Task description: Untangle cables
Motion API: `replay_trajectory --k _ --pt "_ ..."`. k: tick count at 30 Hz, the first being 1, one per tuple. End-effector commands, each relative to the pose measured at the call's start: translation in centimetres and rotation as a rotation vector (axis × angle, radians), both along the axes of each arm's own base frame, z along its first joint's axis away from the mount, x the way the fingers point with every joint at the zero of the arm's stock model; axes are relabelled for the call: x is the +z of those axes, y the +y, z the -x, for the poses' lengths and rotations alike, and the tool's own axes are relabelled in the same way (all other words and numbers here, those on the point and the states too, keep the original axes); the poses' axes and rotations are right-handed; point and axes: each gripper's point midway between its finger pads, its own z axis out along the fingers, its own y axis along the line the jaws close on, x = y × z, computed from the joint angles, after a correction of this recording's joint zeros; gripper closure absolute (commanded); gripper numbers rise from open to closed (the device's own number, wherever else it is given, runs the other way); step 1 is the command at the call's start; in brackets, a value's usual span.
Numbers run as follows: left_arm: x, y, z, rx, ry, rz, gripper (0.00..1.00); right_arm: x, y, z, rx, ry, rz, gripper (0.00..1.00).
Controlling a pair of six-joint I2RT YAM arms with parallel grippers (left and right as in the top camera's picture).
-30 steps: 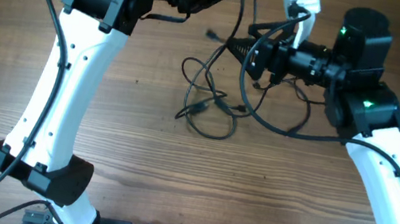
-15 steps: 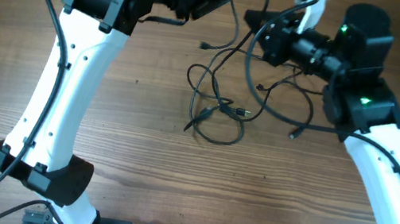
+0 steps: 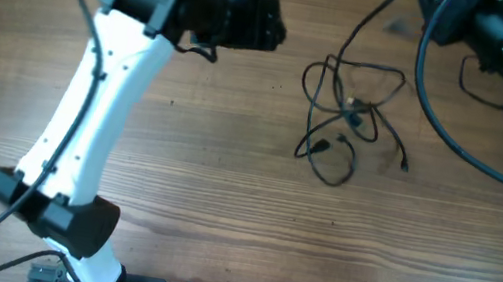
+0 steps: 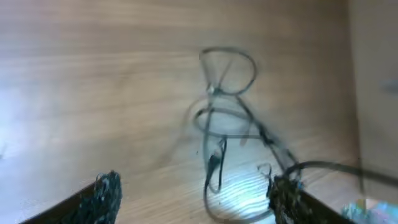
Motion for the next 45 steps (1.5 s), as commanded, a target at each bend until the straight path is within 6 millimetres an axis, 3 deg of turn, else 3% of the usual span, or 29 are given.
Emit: replay_trajectory --k 1,4,7,9,17,27,34,35,36,38,39,42,45 --pt "-5.0 -4.0 0.3 -0.264 0.032 0.074 0.19 0.1 -0.2 0.3 0.003 -0.022 0.033 0.96" --pt "-6.9 -6.0 0.6 -0.405 0.035 0.197 0.18 0.0 -0.2 0.3 0.004 -0.017 0.033 0.96" --pt "-10.1 -6.1 0.7 -0.516 0.005 0.156 0.18 -0.3 -0.2 0.4 0.004 -0.004 0.036 0.96" --pt "-10.9 -6.1 0.7 -0.541 0.004 0.155 0.17 -0.4 -0.2 0.4 0.005 -0.002 0.041 0.96" --pt "-11.1 -7.2 0.4 -0.713 -0.148 0.151 0.18 -0.8 -0.2 0.4 0.004 0.008 0.055 0.96" --pt "-13.4 -7.8 0.6 -0.947 -0.304 0.075 0.17 -1.0 -0.3 0.5 0.005 0.014 0.057 0.96" --pt "-15.0 -11.5 0.2 -1.016 -0.386 0.092 0.2 -1.1 -0.3 0.5 0.005 0.018 0.057 0.96" --pt "-15.4 -12.0 0.2 -1.025 -0.395 0.093 0.26 -1.1 -0.3 0.5 0.005 0.021 0.058 0.96" --pt "-15.9 -12.6 -0.1 -1.031 -0.411 0.089 0.39 -1.2 -0.3 0.5 0.005 0.023 0.058 0.96" --pt "-16.3 -12.5 -0.8 -1.022 -0.425 0.052 0.82 -1.1 -0.4 0.4 -0.004 0.017 0.059 0.96" --pt "-16.8 -11.8 -1.5 -0.992 -0.414 0.006 0.96 -0.8 -0.5 0.2 -0.015 0.003 0.059 0.96" --pt "-18.7 -7.8 -4.6 -0.716 -0.257 -0.146 0.96 1.7 -2.2 -0.6 -0.075 -0.08 0.029 0.96" --pt "-19.7 -4.5 -5.8 -0.527 -0.134 -0.192 0.96 3.8 -4.6 -1.1 -0.138 -0.136 -0.002 0.96"
